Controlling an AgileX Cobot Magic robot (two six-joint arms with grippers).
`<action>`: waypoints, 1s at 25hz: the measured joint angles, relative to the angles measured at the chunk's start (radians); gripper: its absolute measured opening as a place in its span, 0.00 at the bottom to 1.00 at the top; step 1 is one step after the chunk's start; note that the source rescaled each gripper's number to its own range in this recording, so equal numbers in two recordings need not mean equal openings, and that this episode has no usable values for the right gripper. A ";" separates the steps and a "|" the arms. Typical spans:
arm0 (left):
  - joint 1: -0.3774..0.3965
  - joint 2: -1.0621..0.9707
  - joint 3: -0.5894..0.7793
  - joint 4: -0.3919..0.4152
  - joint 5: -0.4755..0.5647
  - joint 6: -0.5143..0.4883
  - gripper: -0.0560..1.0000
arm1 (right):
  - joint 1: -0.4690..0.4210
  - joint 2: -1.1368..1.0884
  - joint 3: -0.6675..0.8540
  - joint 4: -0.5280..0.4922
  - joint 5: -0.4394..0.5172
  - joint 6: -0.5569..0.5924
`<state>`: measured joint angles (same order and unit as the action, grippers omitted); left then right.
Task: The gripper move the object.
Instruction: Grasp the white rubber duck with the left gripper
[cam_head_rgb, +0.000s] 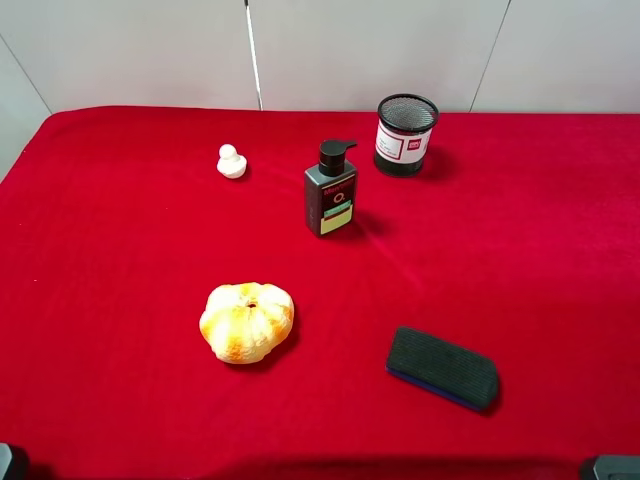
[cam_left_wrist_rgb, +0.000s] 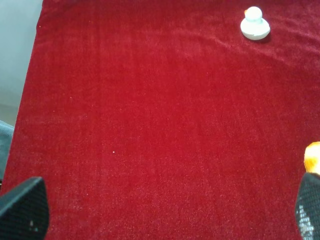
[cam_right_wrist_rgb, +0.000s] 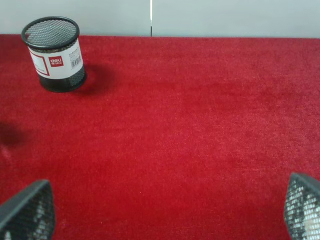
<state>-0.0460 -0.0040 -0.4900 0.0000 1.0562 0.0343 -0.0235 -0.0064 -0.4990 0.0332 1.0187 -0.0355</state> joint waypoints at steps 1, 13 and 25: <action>0.000 0.000 0.000 0.000 0.000 0.000 0.98 | 0.000 0.000 0.000 0.000 0.000 0.000; 0.000 0.000 0.000 0.000 0.000 0.000 0.98 | 0.000 0.000 0.000 0.000 0.000 0.000; 0.000 0.181 -0.073 0.000 0.017 0.000 0.97 | 0.000 0.000 0.000 0.000 0.000 0.000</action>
<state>-0.0460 0.1769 -0.5627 0.0000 1.0727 0.0343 -0.0235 -0.0064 -0.4990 0.0332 1.0187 -0.0355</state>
